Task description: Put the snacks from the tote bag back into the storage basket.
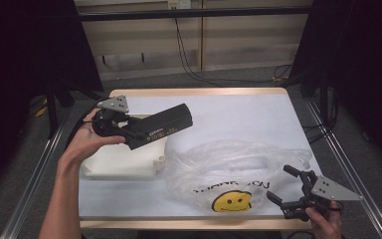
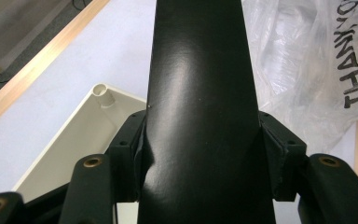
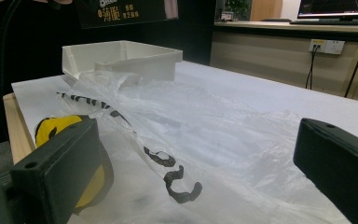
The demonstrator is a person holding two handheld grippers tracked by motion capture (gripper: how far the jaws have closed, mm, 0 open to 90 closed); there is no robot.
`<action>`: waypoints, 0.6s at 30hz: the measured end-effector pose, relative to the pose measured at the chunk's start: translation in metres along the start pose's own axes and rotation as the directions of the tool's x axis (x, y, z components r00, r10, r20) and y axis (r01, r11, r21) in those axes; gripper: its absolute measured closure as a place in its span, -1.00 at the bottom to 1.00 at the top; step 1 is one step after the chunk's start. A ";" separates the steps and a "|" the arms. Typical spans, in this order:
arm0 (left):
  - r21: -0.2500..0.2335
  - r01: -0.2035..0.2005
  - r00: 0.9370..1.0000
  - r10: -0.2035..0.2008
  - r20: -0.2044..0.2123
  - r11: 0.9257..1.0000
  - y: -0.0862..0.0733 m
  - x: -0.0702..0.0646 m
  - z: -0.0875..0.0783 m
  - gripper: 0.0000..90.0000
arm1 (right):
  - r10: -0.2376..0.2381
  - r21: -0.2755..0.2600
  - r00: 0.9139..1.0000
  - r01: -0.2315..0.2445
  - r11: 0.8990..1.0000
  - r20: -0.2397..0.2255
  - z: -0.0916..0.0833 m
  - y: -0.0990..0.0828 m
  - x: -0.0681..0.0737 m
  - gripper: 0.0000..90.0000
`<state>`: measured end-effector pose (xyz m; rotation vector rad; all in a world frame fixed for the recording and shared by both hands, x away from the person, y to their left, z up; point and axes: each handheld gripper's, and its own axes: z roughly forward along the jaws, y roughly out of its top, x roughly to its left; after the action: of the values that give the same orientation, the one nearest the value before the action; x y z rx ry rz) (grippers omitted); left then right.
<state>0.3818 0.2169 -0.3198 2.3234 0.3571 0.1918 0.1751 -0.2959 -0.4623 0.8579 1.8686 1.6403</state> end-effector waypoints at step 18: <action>0.037 0.034 0.999 -0.033 -0.030 0.999 -0.027 0.021 -0.014 -0.05 | 0.005 0.007 1.000 -0.005 1.000 0.003 0.001 -0.001 -0.001 -0.99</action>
<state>0.3930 0.2508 -0.3285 2.3521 0.4174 0.2042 0.1759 -0.2959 -0.4629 0.8684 1.8728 1.6353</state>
